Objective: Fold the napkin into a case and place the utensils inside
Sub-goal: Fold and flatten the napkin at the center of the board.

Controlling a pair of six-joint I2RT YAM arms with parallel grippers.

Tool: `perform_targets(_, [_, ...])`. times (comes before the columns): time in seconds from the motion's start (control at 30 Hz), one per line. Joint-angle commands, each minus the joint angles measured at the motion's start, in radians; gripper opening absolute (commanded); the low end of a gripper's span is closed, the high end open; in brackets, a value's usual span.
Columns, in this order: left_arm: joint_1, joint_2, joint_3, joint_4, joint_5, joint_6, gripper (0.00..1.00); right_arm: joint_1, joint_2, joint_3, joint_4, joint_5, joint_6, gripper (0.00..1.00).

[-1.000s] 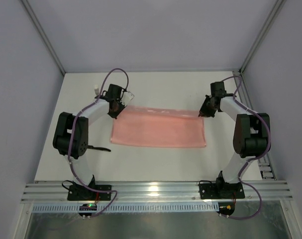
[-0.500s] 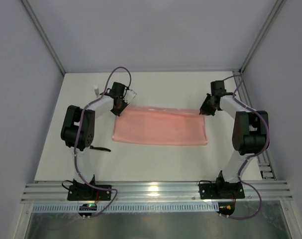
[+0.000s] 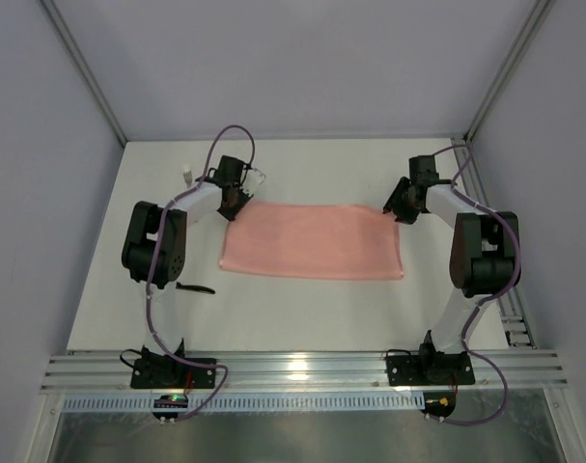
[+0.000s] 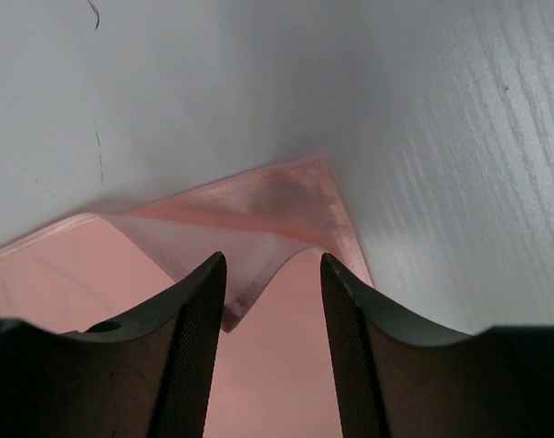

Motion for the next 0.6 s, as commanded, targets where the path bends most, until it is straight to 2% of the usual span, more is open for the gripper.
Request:
perform_targets(0.0, [0.004,0.025,0.043,0.039,0.015,-0.020,0.34,-0.032,0.001,0.047,0.052,-0.001,-0.022,0.51])
perform_targets(0.13, [0.005,0.020,0.077,0.031,-0.003,-0.023,0.53,-0.061,-0.042,0.079,0.042,0.003,-0.085,0.52])
perform_targets(0.2, [0.010,0.008,0.083,0.017,-0.011,-0.030,0.58,-0.067,-0.062,0.075,0.030,0.017,-0.105,0.52])
perform_targets(0.3, [0.025,-0.023,0.097,-0.039,0.011,-0.075,0.59,-0.069,-0.088,0.038,0.017,0.037,-0.140,0.47])
perform_targets(0.43, [0.056,-0.047,0.097,-0.116,0.063,-0.133,0.59,-0.067,-0.090,-0.017,0.057,-0.006,-0.153,0.32])
perform_targets(0.57, [0.074,-0.050,0.071,-0.173,0.080,-0.170,0.52,-0.067,-0.067,-0.037,0.095,-0.090,-0.156,0.27])
